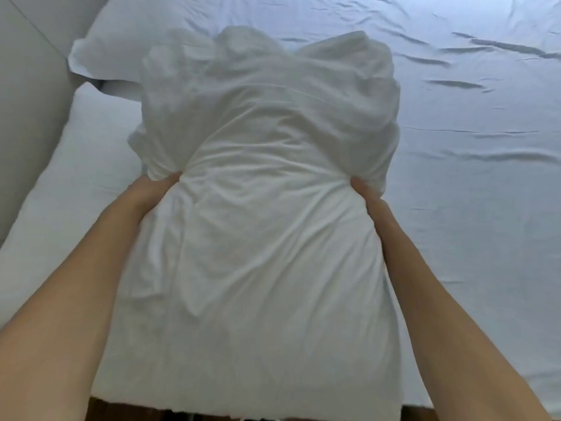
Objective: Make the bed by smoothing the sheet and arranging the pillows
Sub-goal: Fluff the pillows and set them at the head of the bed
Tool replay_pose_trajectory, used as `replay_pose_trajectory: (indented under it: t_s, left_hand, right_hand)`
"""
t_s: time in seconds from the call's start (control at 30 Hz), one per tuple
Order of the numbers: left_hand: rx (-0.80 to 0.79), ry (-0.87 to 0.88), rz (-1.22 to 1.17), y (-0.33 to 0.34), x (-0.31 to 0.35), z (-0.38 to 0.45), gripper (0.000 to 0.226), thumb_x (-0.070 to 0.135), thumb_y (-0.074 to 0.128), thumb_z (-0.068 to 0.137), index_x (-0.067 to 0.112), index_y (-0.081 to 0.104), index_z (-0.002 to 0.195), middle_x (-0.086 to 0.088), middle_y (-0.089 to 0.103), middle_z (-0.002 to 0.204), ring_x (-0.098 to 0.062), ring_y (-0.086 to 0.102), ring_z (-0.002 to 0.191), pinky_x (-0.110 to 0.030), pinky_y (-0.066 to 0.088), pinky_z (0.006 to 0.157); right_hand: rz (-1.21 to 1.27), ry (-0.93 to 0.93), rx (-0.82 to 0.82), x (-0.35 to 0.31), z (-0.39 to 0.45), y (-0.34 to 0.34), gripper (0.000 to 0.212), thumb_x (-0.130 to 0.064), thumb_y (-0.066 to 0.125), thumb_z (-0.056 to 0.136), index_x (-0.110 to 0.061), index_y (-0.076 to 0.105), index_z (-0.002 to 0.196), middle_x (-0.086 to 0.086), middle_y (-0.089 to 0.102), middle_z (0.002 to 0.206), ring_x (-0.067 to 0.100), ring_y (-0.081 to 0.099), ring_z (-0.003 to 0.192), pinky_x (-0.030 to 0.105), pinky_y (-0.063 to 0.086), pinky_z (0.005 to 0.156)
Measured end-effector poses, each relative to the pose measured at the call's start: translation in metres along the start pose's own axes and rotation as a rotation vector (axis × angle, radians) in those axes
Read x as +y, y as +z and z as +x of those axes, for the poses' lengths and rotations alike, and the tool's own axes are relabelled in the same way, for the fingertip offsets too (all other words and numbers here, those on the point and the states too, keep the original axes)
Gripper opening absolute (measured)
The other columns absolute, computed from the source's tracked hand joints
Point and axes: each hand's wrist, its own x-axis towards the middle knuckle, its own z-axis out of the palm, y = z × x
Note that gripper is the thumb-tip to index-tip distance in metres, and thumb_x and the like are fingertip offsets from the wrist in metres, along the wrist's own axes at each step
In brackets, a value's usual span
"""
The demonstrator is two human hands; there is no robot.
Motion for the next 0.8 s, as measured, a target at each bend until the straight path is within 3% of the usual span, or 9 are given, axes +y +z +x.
replay_pose_trajectory:
  t_s: [0.03, 0.1, 0.17, 0.23, 0.3, 0.4, 0.5, 0.8]
  left_hand:
    - [-0.023, 0.006, 0.042, 0.007, -0.009, 0.013, 0.133, 0.093, 0.057, 0.044, 0.015, 0.028, 0.149, -0.013, 0.037, 0.150, -0.032, 0.040, 0.134, -0.043, 0.036, 0.107]
    - [-0.080, 0.091, 0.178, 0.050, -0.033, 0.019, 0.115, 0.084, 0.051, 0.066, 0.018, 0.013, 0.153, -0.016, 0.022, 0.156, -0.032, 0.025, 0.142, -0.047, 0.024, 0.115]
    - [0.043, 0.226, 0.434, 0.108, -0.060, -0.011, 0.089, 0.072, 0.034, 0.086, 0.017, 0.011, 0.153, -0.018, 0.011, 0.158, -0.032, 0.011, 0.145, -0.051, 0.012, 0.116]
    - [0.130, 0.310, 0.472, 0.138, -0.080, -0.051, 0.084, 0.068, 0.018, 0.087, 0.015, 0.018, 0.152, -0.019, 0.014, 0.157, -0.033, 0.012, 0.145, -0.056, 0.010, 0.114]
    - [0.194, 0.373, 0.535, 0.145, -0.103, -0.053, 0.081, 0.064, 0.018, 0.087, 0.017, 0.015, 0.152, -0.017, 0.011, 0.158, -0.031, 0.008, 0.146, -0.054, 0.006, 0.115]
    - [0.124, 0.396, 0.601, 0.142, -0.115, -0.059, 0.072, 0.057, 0.028, 0.094, 0.020, 0.008, 0.153, -0.014, 0.003, 0.159, -0.027, 0.000, 0.147, -0.051, -0.002, 0.116]
    - [0.150, 0.375, 0.583, 0.148, -0.118, -0.075, 0.069, 0.054, 0.026, 0.097, 0.019, 0.009, 0.153, -0.016, 0.005, 0.159, -0.029, 0.002, 0.147, -0.053, 0.001, 0.116]
    - [-0.263, 0.117, 0.611, 0.124, -0.105, -0.165, 0.069, 0.052, 0.034, 0.096, 0.028, 0.002, 0.153, -0.008, -0.005, 0.160, -0.029, 0.003, 0.147, -0.048, 0.015, 0.115]
  right_hand:
    - [-0.110, 0.013, 0.087, 0.002, -0.005, 0.019, 0.076, -0.056, 0.065, 0.081, -0.011, 0.045, 0.139, 0.011, 0.056, 0.132, 0.027, 0.056, 0.116, 0.037, 0.043, 0.100]
    - [-0.593, -0.029, 0.144, 0.024, -0.021, 0.072, 0.092, -0.061, 0.058, 0.084, -0.014, 0.017, 0.152, 0.019, 0.031, 0.152, 0.034, 0.036, 0.136, 0.043, 0.031, 0.109]
    - [-0.848, -0.188, 0.182, 0.054, -0.039, 0.119, 0.096, -0.069, 0.047, 0.085, -0.022, -0.002, 0.154, 0.022, 0.003, 0.159, 0.035, 0.009, 0.146, 0.049, 0.015, 0.116]
    - [-0.960, -0.250, 0.189, 0.077, -0.050, 0.138, 0.091, -0.072, 0.036, 0.087, -0.028, -0.008, 0.153, 0.021, -0.012, 0.158, 0.035, -0.007, 0.147, 0.052, 0.003, 0.118]
    - [-0.999, -0.260, 0.209, 0.090, -0.048, 0.135, 0.087, -0.072, 0.032, 0.088, -0.031, -0.009, 0.152, 0.020, -0.012, 0.159, 0.035, -0.008, 0.147, 0.053, 0.002, 0.118]
    - [-1.055, -0.238, 0.170, 0.102, -0.055, 0.113, 0.082, -0.069, 0.031, 0.090, -0.032, -0.008, 0.152, 0.016, -0.011, 0.160, 0.034, -0.007, 0.147, 0.055, 0.003, 0.117]
    - [-1.117, -0.283, 0.096, 0.110, -0.074, 0.106, 0.077, -0.064, 0.032, 0.093, -0.033, -0.006, 0.153, 0.012, -0.013, 0.160, 0.033, -0.009, 0.147, 0.054, 0.003, 0.117]
    - [-1.260, -0.204, -0.261, 0.095, -0.154, 0.049, 0.074, -0.055, 0.038, 0.095, -0.028, 0.003, 0.154, 0.013, -0.007, 0.161, 0.033, -0.002, 0.148, 0.050, 0.009, 0.118]
